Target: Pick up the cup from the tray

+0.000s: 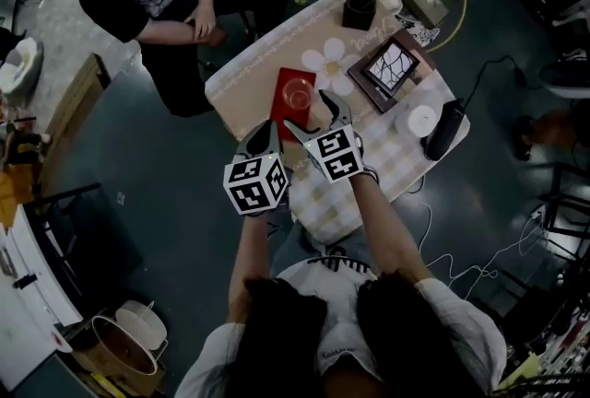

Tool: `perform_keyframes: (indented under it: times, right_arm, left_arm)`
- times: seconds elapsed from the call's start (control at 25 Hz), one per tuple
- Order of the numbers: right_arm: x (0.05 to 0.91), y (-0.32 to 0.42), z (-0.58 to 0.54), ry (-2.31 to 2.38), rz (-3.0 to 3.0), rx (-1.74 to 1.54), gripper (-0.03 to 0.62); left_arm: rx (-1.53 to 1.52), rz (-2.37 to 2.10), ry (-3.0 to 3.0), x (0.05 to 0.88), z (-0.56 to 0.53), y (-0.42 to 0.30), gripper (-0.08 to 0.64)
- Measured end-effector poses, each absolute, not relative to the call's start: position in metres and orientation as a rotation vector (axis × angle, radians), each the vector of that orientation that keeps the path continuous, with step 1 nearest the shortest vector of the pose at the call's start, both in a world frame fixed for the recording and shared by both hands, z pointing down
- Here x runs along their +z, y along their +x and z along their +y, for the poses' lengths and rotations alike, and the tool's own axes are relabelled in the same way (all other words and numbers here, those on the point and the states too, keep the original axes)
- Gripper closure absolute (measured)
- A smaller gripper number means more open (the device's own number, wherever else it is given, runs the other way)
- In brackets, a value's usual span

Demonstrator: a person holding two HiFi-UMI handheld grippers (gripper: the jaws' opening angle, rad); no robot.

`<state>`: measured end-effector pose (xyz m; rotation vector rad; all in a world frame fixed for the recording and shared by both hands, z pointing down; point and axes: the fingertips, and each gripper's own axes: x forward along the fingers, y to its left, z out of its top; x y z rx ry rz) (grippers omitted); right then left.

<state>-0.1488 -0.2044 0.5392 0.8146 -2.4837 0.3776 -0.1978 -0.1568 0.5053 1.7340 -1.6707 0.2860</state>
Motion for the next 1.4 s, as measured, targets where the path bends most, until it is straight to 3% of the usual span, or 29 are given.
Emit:
perform_keyframes:
  times: [0.76, 1.4]
  right_arm:
    - [0.604, -0.177, -0.244, 0.717, -2.412, 0.332, 0.198]
    - [0.599, -0.173, -0.245, 0.71, -2.386, 0.287, 0.201]
  left_arm:
    - [0.304, -1.63, 1.62, 0.552, -0.168, -0.199, 0.554]
    - [0.347, -1.623, 1.66, 0.549, -0.172, -0.187, 0.554]
